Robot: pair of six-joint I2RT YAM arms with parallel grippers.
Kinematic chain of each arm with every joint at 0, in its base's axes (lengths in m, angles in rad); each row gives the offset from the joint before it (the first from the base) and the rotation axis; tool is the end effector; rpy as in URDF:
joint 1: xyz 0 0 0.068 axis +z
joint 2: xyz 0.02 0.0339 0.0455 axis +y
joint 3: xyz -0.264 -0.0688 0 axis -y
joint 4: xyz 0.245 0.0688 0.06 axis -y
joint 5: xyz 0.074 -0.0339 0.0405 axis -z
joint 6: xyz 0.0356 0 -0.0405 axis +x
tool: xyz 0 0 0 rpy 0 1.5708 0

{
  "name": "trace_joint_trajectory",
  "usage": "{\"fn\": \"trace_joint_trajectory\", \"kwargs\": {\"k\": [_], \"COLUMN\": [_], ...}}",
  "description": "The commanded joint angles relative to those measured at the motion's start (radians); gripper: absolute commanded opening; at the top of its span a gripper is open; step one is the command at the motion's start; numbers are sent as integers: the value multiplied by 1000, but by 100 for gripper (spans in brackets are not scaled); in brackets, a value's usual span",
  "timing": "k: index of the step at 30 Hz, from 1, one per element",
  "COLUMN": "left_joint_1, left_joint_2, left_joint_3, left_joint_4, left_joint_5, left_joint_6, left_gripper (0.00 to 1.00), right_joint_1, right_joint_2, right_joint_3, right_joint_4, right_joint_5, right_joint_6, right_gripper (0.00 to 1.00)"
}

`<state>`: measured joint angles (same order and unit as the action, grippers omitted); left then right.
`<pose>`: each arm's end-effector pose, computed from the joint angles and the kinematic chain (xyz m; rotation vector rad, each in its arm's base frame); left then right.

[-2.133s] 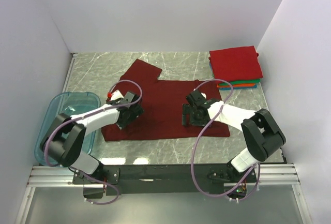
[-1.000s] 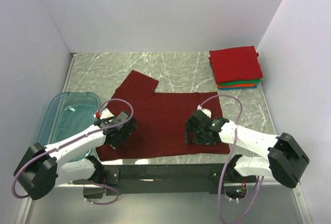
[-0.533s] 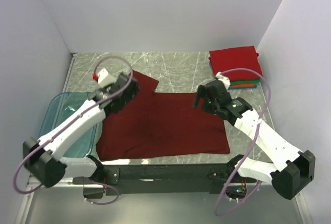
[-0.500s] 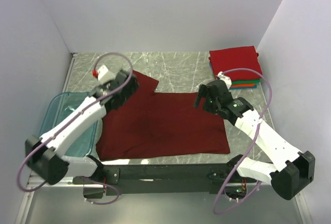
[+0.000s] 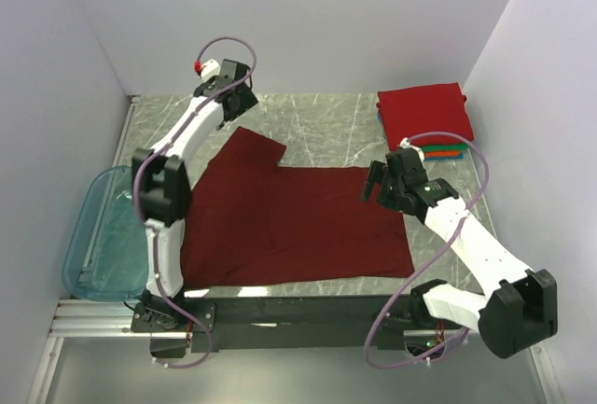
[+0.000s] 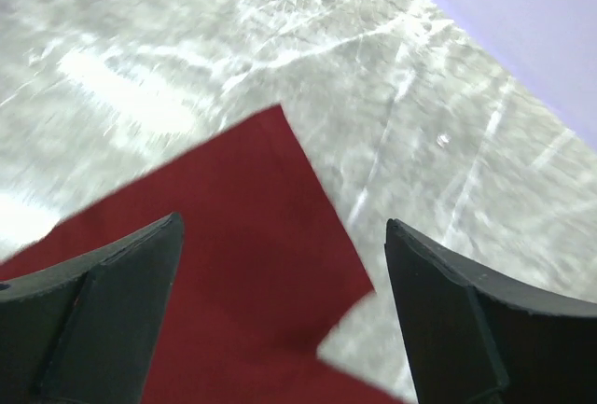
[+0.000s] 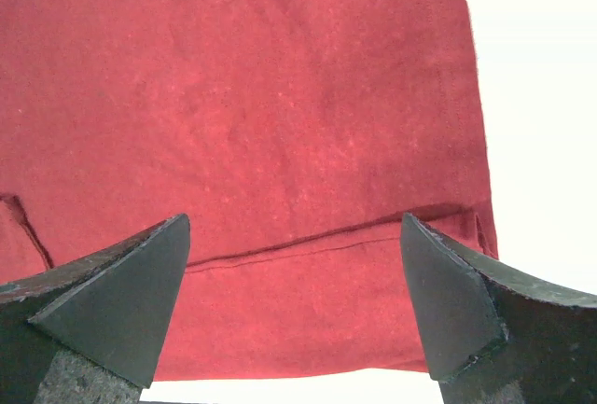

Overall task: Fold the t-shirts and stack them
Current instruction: Fold the tshirt

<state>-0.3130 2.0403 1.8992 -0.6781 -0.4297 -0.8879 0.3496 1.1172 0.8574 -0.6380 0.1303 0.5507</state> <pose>0.4451 -0.1285 0.2962 -0.8386 2.1408 -0.0982 0.2126 0.0726 0.2604 0.3042 2.4534 0.2310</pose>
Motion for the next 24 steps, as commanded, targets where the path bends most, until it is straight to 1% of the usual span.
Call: {"fn": "trace_joint_trajectory", "kwargs": {"k": [1,2,6,9,10,11,13,14,19,24], "left_joint_1": [26,28,40,45,45,45,45,45,46,46], "left_joint_2": [127,189,311,380,414,432,460,480,520,567], "left_joint_3": [164,229,333,374,405,425,457,472,485,528], "left_joint_4": [-66,-66,-38,-8,-11,-21,-47,-51,-98,-161], "left_joint_5": [39,46,65,94,98,103,89,85,88,101], "left_joint_6": [96,127,178,219,237,241,254,259,271,285], "left_gripper": [95,95,94,88,83,80,77,72,59,57], "right_joint_1": [-24,-29,-40,-46,-49,-52,-55,-57,-61,-64], "right_joint_2": [32,39,81,89,87,87,84,84,90,102], "right_joint_3": [-17,-20,-20,-26,-27,-29,-31,-31,-35,-37], "right_joint_4": [72,78,87,92,95,93,97,97,103,107], "right_joint_5": [-49,-60,-96,-103,-101,-104,-107,-107,-109,-115], "right_joint_6": [-41,-46,-60,-64,-66,-66,-67,-69,-67,-67], "right_gripper": [100,100,100,100,100,100,100,100,100,100]}}
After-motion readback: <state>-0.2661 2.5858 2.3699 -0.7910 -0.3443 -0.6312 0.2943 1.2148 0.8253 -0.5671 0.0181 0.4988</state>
